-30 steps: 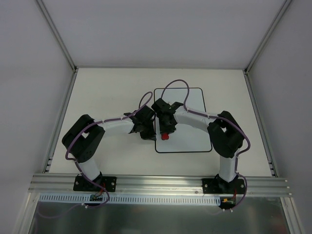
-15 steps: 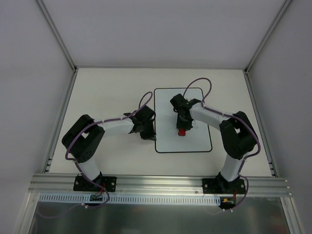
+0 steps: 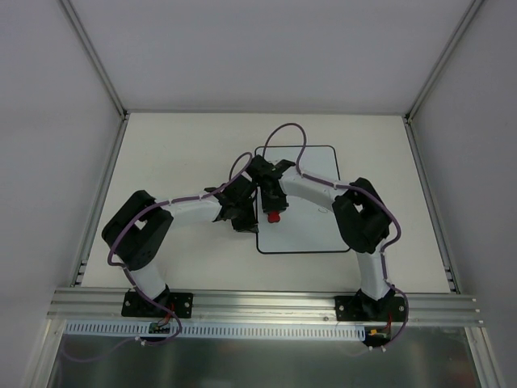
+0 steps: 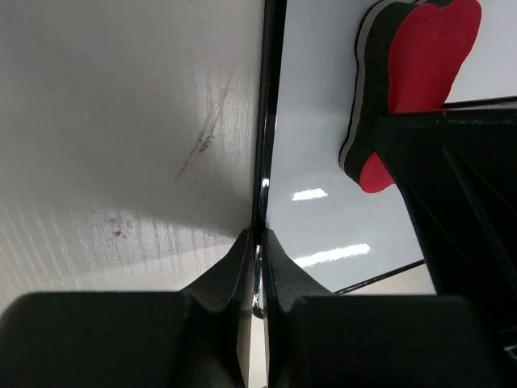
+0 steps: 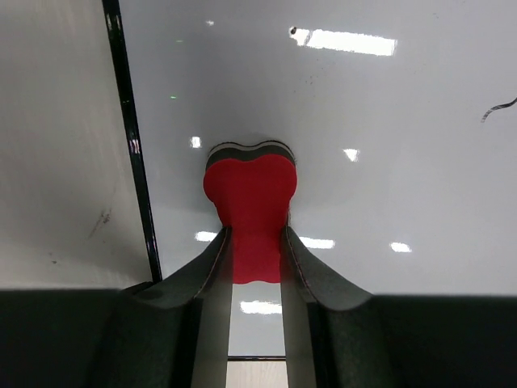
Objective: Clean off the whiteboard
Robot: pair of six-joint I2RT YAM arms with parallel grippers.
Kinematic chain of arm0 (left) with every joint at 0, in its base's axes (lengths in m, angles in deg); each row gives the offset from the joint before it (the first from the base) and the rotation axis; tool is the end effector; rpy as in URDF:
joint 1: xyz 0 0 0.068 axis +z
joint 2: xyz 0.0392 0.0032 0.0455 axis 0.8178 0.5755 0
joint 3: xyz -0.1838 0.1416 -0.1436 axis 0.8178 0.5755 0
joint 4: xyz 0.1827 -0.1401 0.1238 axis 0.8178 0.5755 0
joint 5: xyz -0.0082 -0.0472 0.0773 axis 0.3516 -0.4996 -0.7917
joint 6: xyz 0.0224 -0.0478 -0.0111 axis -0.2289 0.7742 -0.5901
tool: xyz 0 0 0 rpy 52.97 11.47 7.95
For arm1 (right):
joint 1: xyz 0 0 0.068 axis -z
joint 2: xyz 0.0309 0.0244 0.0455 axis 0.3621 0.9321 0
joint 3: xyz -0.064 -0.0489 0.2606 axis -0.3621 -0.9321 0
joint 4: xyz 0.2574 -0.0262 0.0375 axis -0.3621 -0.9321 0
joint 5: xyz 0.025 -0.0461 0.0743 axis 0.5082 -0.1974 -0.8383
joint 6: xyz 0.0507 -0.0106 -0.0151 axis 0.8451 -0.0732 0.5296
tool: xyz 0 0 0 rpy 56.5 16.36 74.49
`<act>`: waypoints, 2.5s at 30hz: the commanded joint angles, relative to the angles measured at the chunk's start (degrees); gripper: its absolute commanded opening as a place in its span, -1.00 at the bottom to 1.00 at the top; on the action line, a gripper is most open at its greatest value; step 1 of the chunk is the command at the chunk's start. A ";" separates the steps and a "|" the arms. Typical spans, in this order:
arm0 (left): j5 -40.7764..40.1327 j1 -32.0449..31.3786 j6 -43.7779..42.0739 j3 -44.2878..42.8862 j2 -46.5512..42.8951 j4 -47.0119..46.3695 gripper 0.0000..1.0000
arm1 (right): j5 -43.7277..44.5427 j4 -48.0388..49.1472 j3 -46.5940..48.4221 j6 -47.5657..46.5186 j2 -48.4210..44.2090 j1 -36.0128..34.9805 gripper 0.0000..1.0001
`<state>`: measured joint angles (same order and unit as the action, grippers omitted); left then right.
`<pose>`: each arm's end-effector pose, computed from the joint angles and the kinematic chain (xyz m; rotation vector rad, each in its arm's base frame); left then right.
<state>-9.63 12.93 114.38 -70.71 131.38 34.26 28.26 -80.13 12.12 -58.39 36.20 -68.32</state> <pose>0.2458 -0.2253 0.1517 -0.1527 2.7291 -0.6649 0.2911 0.3001 0.1783 -0.5598 2.6721 -0.0344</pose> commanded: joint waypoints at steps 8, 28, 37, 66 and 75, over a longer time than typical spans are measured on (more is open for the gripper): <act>-4.38 -0.17 -1.31 2.70 2.38 7.70 -1.00 | 3.69 -1.08 -5.33 -0.88 -2.62 20.60 -0.99; -3.67 -0.08 -2.19 2.96 2.12 7.70 -1.00 | -6.94 -5.75 20.23 -5.37 14.33 12.56 -0.99; -3.76 -0.08 -2.01 3.22 1.76 7.79 -1.00 | -7.66 -6.36 21.32 -2.03 16.37 7.27 -0.99; -3.24 0.18 -3.15 2.69 1.32 7.61 -1.00 | -5.10 2.77 -26.85 9.30 -15.28 20.64 -0.99; -3.41 0.18 -2.98 3.48 0.53 7.52 -1.00 | -3.96 3.92 -11.15 5.44 -6.15 20.02 -0.99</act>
<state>-9.54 12.93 113.31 -70.27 130.83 34.28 26.33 -78.03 -4.23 -53.08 24.14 -47.38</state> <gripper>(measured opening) 0.039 0.283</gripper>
